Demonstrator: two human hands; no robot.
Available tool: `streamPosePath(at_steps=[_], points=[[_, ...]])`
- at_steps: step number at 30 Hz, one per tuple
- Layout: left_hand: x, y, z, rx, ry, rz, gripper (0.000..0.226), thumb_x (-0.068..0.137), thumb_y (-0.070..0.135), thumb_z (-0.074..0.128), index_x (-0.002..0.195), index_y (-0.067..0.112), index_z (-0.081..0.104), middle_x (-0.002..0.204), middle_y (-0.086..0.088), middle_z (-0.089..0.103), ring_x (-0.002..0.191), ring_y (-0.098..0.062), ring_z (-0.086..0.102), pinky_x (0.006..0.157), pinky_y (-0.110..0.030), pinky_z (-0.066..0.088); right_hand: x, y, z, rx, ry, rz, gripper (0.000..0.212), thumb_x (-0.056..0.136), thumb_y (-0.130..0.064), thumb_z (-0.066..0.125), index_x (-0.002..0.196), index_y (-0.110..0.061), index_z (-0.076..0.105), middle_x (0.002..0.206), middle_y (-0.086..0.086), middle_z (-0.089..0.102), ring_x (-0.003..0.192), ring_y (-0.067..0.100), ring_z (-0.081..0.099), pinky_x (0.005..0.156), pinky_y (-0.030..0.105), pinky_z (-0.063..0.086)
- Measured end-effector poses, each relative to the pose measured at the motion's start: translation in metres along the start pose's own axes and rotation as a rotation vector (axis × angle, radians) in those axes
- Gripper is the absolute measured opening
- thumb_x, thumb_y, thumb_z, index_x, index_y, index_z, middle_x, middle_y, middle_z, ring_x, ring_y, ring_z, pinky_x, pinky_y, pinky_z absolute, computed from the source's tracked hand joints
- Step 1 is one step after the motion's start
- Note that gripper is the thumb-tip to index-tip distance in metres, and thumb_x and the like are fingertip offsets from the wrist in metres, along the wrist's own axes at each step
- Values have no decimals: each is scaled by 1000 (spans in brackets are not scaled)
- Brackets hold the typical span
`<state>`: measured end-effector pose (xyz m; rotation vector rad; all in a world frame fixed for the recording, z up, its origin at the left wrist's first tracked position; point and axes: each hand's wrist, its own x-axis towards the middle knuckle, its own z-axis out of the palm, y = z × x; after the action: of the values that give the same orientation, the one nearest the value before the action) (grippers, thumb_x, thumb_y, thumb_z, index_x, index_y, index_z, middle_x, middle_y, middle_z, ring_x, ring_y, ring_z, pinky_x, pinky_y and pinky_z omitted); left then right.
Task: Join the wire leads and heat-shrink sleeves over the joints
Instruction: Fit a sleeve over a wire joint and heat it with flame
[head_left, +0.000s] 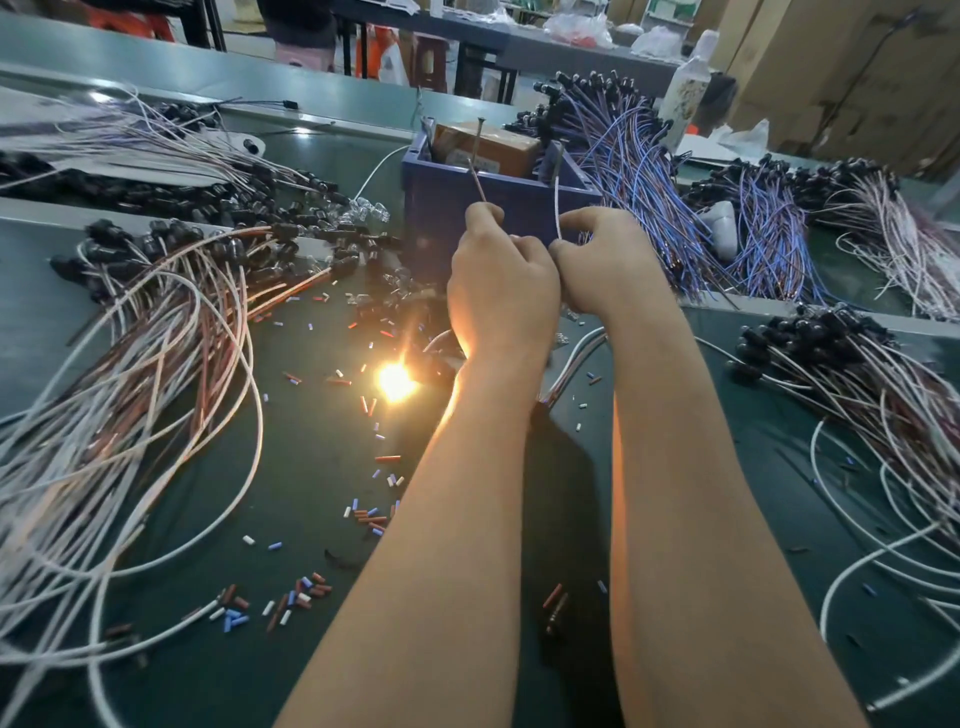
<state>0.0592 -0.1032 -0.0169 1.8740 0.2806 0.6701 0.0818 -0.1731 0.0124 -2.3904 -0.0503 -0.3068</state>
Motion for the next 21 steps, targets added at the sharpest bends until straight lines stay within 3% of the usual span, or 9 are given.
streamPosePath(at_steps=[7, 12, 16, 18, 21], points=[[3, -1, 1, -2, -4, 21, 30, 93, 13, 44, 122, 9, 49, 105, -9, 65, 95, -27, 59, 71, -26, 36, -3, -2, -3, -9, -15, -15, 29, 91, -9, 49, 115, -13, 65, 112, 7, 64, 104, 26, 59, 89, 33, 48], [4, -1, 0, 5, -11, 23, 29, 93, 13, 44, 122, 10, 49, 105, -9, 65, 90, -23, 57, 69, -26, 34, -3, -2, -2, -20, -26, 1, 34, 93, -13, 50, 125, -13, 59, 123, 8, 61, 111, 26, 58, 93, 32, 47], [3, 1, -3, 14, -59, 13, 24, 93, 14, 44, 114, 10, 52, 101, -8, 65, 89, -25, 58, 70, -29, 39, -2, -2, -2, 3, -37, 57, 31, 90, -11, 50, 118, -13, 61, 116, 11, 63, 106, 29, 61, 92, 37, 50], [4, 2, -4, 61, -158, -17, 19, 92, 16, 44, 106, 9, 55, 102, -9, 65, 93, -28, 59, 76, -31, 45, -1, 0, -4, 13, 0, 87, 27, 87, -11, 49, 112, -13, 60, 112, 12, 64, 99, 28, 60, 88, 34, 49], [8, 4, -8, 192, -463, -110, 24, 89, 18, 43, 104, 6, 57, 103, -12, 68, 98, -29, 63, 88, -38, 51, 2, 5, -8, -3, 207, 90, 32, 88, -15, 51, 120, -13, 51, 119, 8, 56, 89, 19, 46, 76, 22, 33]])
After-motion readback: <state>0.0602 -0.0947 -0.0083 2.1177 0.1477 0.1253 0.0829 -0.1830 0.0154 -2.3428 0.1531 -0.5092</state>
